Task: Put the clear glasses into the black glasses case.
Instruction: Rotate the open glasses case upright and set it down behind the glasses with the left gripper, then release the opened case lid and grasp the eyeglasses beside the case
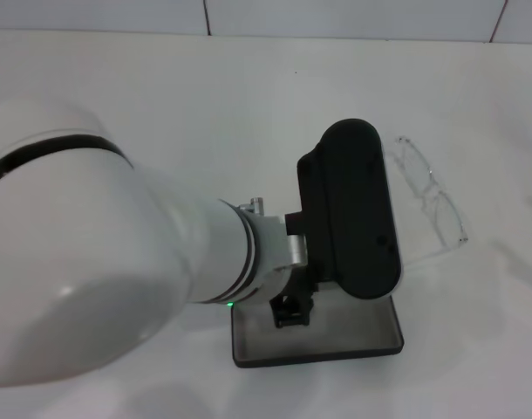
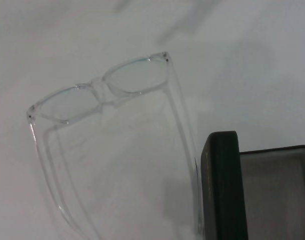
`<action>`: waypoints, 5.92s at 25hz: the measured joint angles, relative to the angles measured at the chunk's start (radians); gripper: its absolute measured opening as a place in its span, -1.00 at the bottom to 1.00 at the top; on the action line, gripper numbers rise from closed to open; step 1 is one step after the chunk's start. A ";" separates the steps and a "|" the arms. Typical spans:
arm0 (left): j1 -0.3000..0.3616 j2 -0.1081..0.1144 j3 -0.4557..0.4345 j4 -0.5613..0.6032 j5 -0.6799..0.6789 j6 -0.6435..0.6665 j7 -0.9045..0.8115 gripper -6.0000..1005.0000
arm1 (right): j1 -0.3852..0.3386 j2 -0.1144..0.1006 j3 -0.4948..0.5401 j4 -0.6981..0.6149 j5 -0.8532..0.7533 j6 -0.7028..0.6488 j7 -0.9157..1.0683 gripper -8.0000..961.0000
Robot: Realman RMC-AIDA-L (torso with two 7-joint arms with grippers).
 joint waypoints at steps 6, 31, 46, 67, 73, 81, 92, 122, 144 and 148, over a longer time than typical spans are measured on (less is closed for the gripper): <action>-0.017 0.000 0.001 -0.043 0.000 -0.072 0.002 -0.48 | -0.004 0.000 0.000 0.001 0.000 0.000 0.000 0.81; -0.019 0.005 0.040 -0.060 0.009 -0.144 0.079 -0.18 | -0.024 0.000 0.000 0.001 0.011 -0.001 0.000 0.81; -0.021 0.004 -0.038 0.140 -0.142 0.018 0.087 -0.02 | 0.002 -0.006 -0.005 -0.048 0.006 0.026 0.085 0.81; 0.176 0.010 -0.926 0.088 -1.211 0.161 0.542 -0.02 | 0.139 0.000 -0.239 -1.001 -0.776 0.435 1.059 0.65; 0.178 0.010 -1.192 -0.128 -1.425 0.335 0.635 -0.02 | 0.334 -0.024 -0.370 -1.070 -1.110 0.385 1.314 0.65; 0.186 0.015 -1.250 -0.336 -1.476 0.351 0.776 -0.02 | 0.590 -0.016 -0.433 -0.787 -1.325 0.431 1.368 0.65; 0.218 0.018 -1.266 -0.409 -1.460 0.355 0.852 -0.02 | 0.761 0.019 -0.484 -0.487 -1.414 0.548 1.377 0.65; 0.215 0.022 -1.272 -0.509 -1.454 0.365 0.966 -0.02 | 0.780 0.039 -0.525 -0.285 -1.425 0.762 1.396 0.38; 0.221 0.023 -1.273 -0.524 -1.454 0.365 0.973 -0.02 | 0.777 0.037 -0.525 -0.255 -1.428 0.799 1.375 -0.37; 0.221 0.023 -1.273 -0.524 -1.454 0.365 0.973 -0.02 | 0.769 0.037 -0.525 -0.254 -1.428 0.813 1.362 -0.59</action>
